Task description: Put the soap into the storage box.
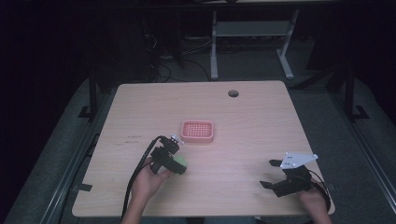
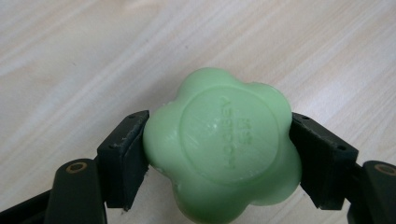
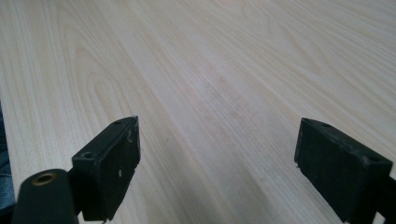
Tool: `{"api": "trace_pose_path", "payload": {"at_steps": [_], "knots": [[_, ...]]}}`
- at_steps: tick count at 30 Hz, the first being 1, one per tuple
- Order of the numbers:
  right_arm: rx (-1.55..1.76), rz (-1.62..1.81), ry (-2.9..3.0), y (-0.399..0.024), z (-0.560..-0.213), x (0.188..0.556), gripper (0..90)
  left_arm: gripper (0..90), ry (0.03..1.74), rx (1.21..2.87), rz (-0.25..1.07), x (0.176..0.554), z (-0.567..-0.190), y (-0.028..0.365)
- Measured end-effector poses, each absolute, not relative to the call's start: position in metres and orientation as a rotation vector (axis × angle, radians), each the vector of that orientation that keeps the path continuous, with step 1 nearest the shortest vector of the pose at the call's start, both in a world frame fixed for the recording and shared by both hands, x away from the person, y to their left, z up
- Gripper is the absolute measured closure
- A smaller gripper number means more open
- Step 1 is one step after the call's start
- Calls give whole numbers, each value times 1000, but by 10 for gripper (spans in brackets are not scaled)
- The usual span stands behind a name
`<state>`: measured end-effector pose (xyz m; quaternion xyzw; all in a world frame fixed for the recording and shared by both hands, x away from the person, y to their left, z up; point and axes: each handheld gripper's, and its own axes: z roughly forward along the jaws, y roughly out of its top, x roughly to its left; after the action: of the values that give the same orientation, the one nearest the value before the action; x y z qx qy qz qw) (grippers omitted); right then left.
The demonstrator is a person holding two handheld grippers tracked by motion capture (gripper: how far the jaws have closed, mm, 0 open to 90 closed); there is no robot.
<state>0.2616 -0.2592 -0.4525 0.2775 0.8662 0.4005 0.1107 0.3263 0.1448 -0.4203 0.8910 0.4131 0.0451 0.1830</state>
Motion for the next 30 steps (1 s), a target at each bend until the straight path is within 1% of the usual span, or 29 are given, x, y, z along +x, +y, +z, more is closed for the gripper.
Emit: {"api": "trace_pose_path", "payload": {"at_steps": [11, 30], "knots": [[818, 1179, 2541, -260, -452, 262, 138, 266, 1158, 2491, 124, 339, -407, 143], [830, 1200, 2527, -262, -451, 262, 138, 266, 1154, 2489, 105, 385, -383, 125]]}}
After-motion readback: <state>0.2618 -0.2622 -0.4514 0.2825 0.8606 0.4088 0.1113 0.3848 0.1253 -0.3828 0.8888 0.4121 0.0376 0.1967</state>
